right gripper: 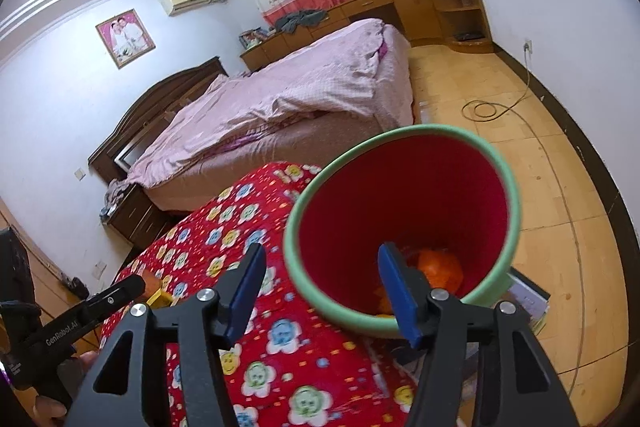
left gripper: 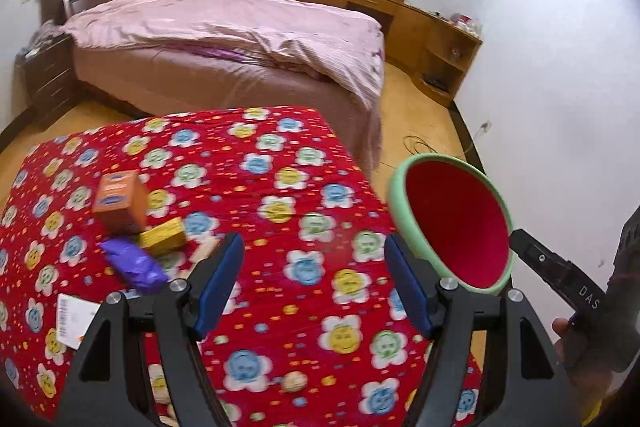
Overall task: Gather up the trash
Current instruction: 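Move the left gripper back to the bedspread and grasp the brown medicine box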
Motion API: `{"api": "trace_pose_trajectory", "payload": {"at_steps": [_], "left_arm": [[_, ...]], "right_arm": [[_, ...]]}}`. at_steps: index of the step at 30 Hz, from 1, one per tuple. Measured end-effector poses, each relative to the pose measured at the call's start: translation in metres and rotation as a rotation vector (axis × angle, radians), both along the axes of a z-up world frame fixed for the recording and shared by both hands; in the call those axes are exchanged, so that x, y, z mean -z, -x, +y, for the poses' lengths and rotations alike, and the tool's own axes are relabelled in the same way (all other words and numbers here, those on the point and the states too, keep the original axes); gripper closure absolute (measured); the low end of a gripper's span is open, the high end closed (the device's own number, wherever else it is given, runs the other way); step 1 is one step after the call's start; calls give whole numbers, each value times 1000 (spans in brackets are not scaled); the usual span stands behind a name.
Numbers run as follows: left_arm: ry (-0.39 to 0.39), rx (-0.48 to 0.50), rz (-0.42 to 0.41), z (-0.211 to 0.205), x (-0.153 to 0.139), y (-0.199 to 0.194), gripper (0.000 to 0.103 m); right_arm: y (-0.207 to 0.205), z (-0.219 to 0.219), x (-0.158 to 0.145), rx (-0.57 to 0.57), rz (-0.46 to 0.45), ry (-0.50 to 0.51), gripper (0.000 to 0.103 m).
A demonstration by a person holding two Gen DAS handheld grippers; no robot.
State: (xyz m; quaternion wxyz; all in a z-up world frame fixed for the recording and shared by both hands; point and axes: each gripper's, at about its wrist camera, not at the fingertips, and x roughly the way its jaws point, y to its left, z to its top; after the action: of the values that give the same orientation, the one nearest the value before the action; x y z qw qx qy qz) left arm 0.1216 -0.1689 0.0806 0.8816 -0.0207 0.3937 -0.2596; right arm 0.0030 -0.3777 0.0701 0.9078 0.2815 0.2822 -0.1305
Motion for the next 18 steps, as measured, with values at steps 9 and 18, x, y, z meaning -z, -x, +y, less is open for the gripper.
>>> {"api": "trace_pose_trajectory", "payload": {"at_steps": [9,18], "left_arm": [[-23,-116,-14,59,2,-22,31],[-45,-235,-15,108,11,-54,31]], "right_arm": [[-29,41,-1,-70,11,10,40],[-60,67,10,-124,52,4,39]]}}
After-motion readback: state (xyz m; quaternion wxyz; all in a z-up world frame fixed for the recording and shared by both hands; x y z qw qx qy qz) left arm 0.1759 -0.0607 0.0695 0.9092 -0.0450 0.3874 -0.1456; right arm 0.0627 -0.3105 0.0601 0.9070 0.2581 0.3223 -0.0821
